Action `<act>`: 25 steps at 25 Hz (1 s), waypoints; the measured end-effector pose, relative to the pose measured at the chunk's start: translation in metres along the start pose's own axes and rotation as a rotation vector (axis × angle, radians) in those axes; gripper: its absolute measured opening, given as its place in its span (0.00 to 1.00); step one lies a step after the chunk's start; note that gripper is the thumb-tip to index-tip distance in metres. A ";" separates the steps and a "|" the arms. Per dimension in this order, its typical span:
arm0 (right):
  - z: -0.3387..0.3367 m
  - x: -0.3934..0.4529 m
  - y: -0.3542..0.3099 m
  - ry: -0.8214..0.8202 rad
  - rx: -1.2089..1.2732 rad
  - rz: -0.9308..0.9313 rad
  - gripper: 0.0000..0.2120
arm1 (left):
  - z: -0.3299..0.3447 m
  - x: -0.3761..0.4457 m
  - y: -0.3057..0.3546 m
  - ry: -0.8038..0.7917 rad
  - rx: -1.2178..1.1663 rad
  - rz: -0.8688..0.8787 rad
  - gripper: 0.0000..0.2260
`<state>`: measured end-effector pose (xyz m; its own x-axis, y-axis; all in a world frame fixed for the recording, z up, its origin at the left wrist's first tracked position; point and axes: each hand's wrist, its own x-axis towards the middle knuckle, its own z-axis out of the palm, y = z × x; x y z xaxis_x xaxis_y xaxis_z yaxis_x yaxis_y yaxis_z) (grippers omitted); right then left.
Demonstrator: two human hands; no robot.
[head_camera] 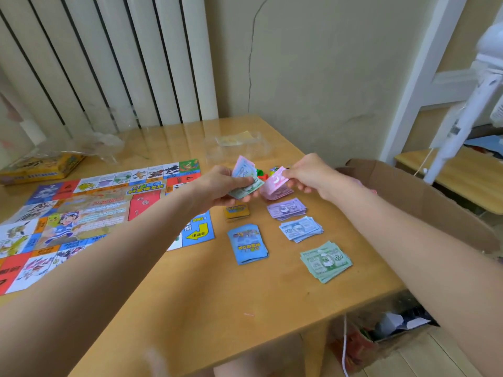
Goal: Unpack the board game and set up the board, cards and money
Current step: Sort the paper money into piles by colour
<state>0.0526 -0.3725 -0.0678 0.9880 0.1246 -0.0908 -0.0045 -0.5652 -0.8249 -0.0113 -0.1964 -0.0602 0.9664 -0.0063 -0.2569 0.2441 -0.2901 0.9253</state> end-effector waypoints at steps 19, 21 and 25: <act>0.010 0.003 -0.019 -0.022 0.085 -0.225 0.16 | 0.003 0.010 -0.007 -0.019 -0.124 -0.047 0.07; 0.008 -0.006 -0.026 -0.179 -0.008 -0.280 0.16 | 0.007 0.007 -0.005 -0.072 -0.067 -0.038 0.06; 0.005 -0.010 -0.027 -0.280 -0.032 -0.327 0.07 | 0.009 0.004 -0.007 -0.116 -0.024 -0.029 0.04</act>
<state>0.0415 -0.3545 -0.0473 0.8566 0.5155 0.0213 0.3115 -0.4838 -0.8179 -0.0098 -0.2027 -0.0701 0.9434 -0.1098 -0.3129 0.2750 -0.2685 0.9232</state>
